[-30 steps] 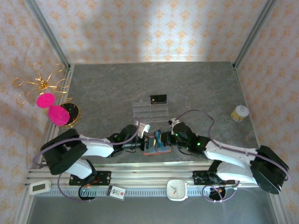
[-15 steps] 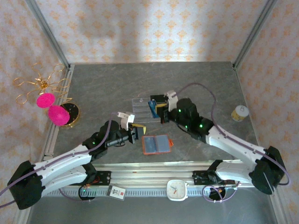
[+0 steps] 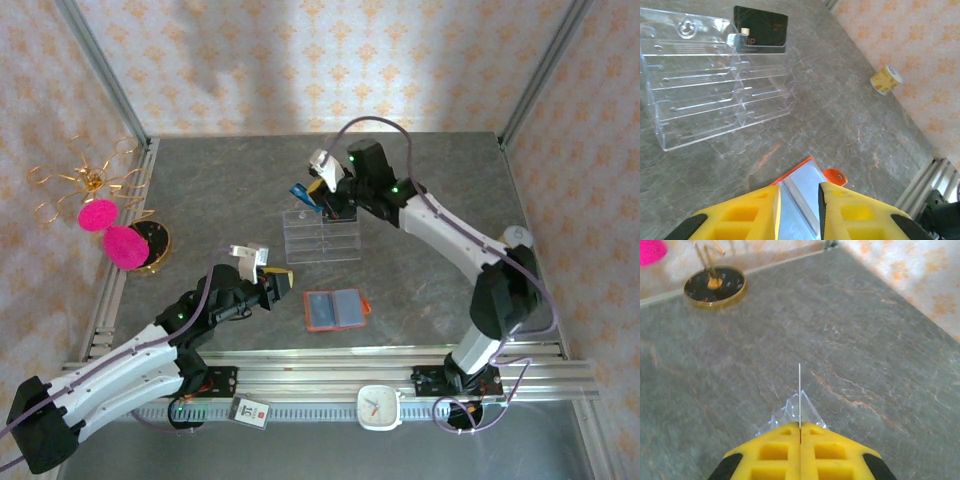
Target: Take the credit cards out of the card holder
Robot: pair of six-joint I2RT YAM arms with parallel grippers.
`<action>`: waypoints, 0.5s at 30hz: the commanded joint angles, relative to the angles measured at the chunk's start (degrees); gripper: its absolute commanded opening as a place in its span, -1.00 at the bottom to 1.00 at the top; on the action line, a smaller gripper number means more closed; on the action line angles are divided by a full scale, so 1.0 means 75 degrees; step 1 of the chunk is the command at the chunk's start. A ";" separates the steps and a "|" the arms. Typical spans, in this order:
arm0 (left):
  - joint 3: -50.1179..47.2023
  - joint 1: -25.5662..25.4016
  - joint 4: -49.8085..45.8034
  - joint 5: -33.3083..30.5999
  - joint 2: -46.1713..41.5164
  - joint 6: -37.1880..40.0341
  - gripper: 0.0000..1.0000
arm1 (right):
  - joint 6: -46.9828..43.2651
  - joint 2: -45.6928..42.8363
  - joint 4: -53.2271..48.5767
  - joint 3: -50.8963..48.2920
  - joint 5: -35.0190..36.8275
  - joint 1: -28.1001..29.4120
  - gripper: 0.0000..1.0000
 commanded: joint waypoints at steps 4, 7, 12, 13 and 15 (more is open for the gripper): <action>0.0112 0.0124 -0.0229 -0.0579 -0.0026 0.0313 -0.47 | -0.2491 0.1306 -0.2494 0.1950 -0.1221 -0.0309 -1.00; 0.0211 0.0159 -0.0344 -0.0806 -0.0003 0.0414 -0.47 | -0.3048 0.1968 -0.3214 0.2733 -0.1340 -0.0476 -1.00; 0.0378 0.0212 -0.0521 -0.1124 0.0057 0.0576 -0.47 | -0.3735 0.2806 -0.4053 0.3691 -0.1419 -0.0607 -1.00; 0.0426 0.0223 -0.0562 -0.1164 0.0087 0.0607 -0.47 | -0.3865 0.2922 -0.4162 0.3802 -0.1439 -0.0613 -1.00; 0.0482 0.0252 -0.0599 -0.1213 0.0135 0.0648 -0.47 | -0.4005 0.3119 -0.4273 0.3997 -0.1453 -0.0613 -1.00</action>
